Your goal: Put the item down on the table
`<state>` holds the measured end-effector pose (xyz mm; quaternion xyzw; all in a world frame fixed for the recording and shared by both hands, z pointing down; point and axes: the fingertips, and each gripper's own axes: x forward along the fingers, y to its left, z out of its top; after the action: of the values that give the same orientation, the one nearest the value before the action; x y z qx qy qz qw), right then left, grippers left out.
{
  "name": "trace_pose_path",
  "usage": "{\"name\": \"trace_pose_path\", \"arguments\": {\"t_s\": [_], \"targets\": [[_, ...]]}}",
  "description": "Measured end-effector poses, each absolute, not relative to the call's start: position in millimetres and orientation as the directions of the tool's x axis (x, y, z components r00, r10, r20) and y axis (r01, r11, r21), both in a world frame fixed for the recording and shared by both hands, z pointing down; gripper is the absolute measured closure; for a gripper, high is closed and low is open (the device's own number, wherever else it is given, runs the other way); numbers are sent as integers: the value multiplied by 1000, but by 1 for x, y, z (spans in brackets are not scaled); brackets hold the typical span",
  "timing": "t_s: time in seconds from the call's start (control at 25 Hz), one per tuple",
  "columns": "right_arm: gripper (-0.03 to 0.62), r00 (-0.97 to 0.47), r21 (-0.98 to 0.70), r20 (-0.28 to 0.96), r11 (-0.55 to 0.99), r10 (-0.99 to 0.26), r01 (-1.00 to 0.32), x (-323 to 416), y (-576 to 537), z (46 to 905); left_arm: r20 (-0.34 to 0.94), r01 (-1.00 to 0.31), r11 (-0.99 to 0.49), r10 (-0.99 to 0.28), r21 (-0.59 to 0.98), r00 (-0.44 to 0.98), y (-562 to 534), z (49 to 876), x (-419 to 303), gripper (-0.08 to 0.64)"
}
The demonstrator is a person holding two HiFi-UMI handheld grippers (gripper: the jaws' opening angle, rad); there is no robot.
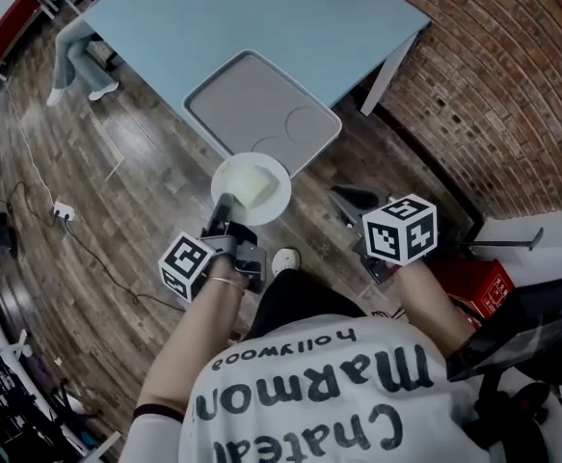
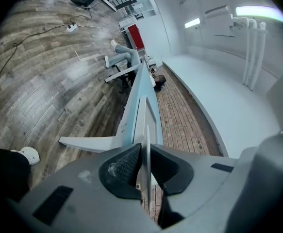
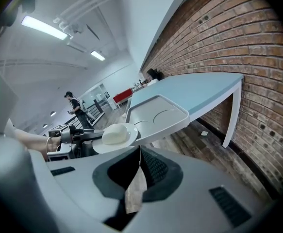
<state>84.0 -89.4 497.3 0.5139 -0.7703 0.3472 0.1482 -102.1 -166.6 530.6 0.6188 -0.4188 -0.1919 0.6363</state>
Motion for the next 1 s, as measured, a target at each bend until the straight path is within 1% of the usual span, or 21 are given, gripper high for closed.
{"name": "trace_pose_path", "arguments": {"t_s": [0.6, 0.76, 1.0], "targets": [[581, -463, -450, 578, 211, -672, -868, 95, -124, 523, 369, -343, 199, -745, 918, 556, -204, 545, -76, 531], [581, -467, -447, 585, 216, -663, -868, 89, -132, 522, 393, -379, 196, -728, 904, 562, -210, 545, -79, 531], [581, -448, -435, 581, 206, -679, -877, 91, -148, 514, 401, -383, 196, -705, 903, 585, -220, 547, -75, 531]]}}
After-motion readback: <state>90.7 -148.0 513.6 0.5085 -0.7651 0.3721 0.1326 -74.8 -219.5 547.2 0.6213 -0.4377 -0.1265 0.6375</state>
